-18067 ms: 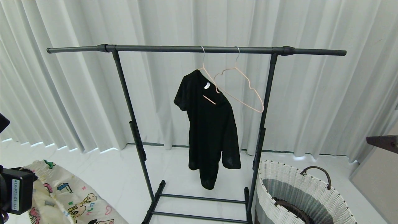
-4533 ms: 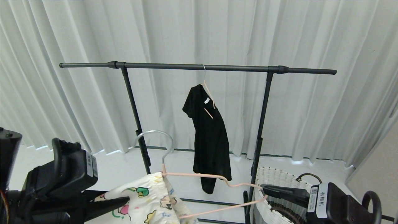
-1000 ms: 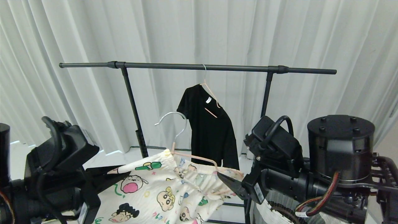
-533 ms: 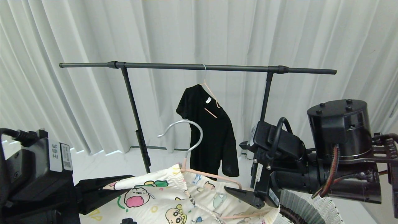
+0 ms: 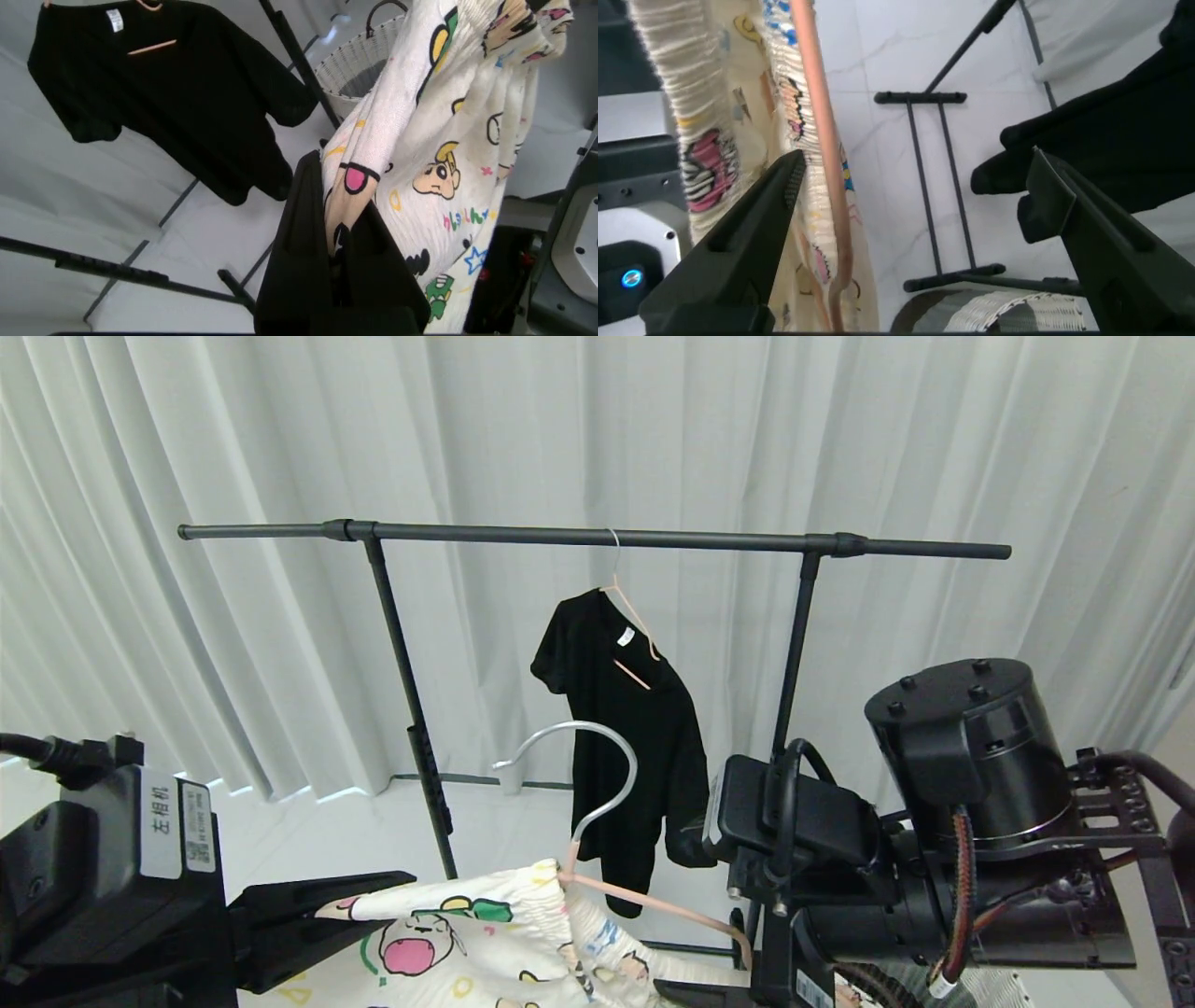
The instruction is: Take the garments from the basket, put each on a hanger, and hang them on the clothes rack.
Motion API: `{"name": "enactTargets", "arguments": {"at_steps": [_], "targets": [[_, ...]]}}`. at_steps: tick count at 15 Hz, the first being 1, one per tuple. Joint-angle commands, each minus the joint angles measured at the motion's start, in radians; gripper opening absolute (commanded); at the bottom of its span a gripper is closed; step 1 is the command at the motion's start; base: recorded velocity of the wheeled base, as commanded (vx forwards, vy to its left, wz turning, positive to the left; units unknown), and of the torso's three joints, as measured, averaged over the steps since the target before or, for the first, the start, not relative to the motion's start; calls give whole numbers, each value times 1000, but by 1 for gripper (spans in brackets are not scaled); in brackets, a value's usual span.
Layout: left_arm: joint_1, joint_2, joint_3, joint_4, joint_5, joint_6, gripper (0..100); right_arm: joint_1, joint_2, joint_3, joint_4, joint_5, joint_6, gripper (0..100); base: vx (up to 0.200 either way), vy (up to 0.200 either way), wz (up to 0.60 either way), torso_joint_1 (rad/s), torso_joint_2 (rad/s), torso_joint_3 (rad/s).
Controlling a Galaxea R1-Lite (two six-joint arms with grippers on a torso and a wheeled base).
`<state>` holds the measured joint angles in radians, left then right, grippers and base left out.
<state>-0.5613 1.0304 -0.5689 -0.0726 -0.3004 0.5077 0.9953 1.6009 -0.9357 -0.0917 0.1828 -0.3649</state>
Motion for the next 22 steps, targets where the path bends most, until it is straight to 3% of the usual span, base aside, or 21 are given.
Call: {"name": "enactTargets", "arguments": {"at_steps": [1, 7, 15, 21, 22], "targets": [[0, -1, 4, -3, 0, 2, 0, 2, -6, 0, 9, 6, 0, 100, 0, 0, 0, 0, 0, 0], [15, 10, 11, -4, 1, 20, 0, -12, -98, 8, 106, 44, -3, 100, 0, 0, 0, 0, 0, 0], [-26, 7, -3, -15, 3, 20, 0, -4, 11, -54, 75, 37, -29, 100, 0, 0, 0, 0, 0, 0], [-26, 14, -3, -53, 4, 20, 0, 14, 25, -55, 101, 38, 23, 100, 0, 0, 0, 0, 0, 0], [-26, 14, -3, -53, 4, 20, 0, 14, 27, -55, 101, 38, 32, 0, 0, 0, 0, 0, 0, 0]]}}
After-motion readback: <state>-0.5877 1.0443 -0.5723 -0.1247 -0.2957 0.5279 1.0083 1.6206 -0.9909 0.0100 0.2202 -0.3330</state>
